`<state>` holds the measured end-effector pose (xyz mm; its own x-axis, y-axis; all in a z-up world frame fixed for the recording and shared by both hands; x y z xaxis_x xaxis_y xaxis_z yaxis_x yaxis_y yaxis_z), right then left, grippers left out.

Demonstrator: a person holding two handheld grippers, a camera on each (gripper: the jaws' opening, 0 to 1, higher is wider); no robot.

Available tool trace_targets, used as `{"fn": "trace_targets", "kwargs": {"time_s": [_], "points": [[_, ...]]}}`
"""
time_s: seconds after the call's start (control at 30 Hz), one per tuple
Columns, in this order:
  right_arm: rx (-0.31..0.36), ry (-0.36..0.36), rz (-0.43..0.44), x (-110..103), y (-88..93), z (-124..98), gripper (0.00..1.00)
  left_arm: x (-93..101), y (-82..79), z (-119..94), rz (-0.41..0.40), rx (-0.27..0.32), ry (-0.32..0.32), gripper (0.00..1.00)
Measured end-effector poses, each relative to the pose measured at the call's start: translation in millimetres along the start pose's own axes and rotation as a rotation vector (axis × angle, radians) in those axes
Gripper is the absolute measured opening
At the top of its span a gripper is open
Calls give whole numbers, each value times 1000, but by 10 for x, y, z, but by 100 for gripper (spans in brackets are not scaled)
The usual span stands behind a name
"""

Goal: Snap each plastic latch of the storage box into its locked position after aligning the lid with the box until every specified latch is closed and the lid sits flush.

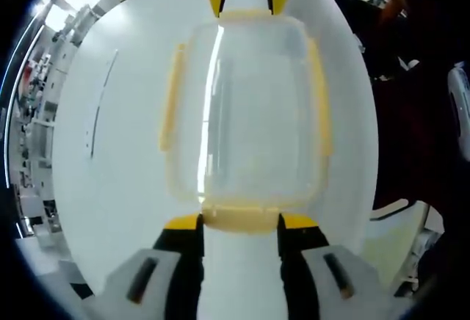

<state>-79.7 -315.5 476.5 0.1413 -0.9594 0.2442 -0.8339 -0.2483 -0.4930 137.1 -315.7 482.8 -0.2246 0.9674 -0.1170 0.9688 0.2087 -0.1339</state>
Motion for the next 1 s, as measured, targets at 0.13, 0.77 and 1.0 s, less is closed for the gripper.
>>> {"fn": "trace_targets", "kwargs": {"time_s": [0.13, 0.77, 1.0], "points": [[0, -3, 2, 4, 2, 4, 37, 3, -1, 6, 4, -3, 1, 38], [2, 11, -27, -8, 7, 5, 39, -21, 11, 35, 10, 19, 5, 38], [19, 26, -18, -4, 18, -15, 47, -56, 5, 23, 1, 52, -2, 39]]}}
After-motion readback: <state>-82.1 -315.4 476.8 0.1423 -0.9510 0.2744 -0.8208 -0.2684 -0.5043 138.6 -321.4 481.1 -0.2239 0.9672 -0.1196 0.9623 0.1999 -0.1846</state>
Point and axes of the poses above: the point that each gripper's makers call its tool centre point, and the gripper's own axes: z roughly forward along the fingers, x roughly to its right, y roughly out of its underside, the point moved 3 cm from there along -z, roughly backward along the fingers, and after that the axes turned 10 degrees about -z, right-handed, at the moved point
